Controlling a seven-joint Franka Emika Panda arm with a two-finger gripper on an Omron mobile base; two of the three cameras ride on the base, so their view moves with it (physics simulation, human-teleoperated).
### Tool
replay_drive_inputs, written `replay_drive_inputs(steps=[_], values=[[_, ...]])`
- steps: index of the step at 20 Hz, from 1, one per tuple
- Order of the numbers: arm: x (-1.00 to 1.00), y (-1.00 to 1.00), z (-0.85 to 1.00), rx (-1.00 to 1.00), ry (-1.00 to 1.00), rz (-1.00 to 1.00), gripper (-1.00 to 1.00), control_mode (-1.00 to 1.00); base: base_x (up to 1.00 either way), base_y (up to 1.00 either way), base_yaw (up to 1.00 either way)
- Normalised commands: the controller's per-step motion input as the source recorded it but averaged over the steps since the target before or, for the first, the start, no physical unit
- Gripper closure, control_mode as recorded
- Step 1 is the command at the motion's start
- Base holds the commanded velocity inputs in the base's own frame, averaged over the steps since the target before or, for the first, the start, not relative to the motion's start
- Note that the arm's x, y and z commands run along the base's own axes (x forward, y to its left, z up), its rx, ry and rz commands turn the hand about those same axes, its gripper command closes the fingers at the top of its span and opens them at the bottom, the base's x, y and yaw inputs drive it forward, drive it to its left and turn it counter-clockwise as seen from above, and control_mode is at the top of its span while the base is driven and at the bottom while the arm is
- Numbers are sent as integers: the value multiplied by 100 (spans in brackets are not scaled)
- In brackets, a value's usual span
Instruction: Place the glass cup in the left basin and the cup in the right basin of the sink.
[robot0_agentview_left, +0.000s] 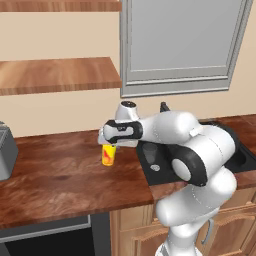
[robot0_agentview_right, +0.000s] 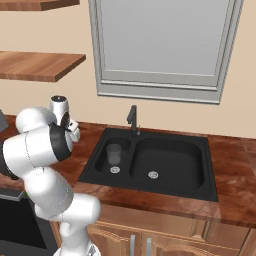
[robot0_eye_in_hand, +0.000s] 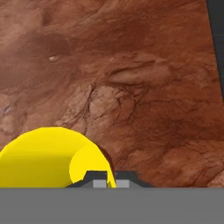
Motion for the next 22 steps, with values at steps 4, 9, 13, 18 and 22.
replay_drive_inputs(steps=[4, 9, 13, 18, 22], values=[[-40, -35, 23, 2, 0, 0, 100, -100, 0, 0, 0], [-33, -31, 21, 0, 0, 0, 100, -100, 0, 0, 0], [-28, -21, 29, -2, 0, -1, 100, -100, 0, 0, 0], [-24, -23, 33, -4, 0, -5, 100, -100, 0, 0, 0], [-23, -28, 25, -7, 0, -7, 100, -100, 0, 0, 0]])
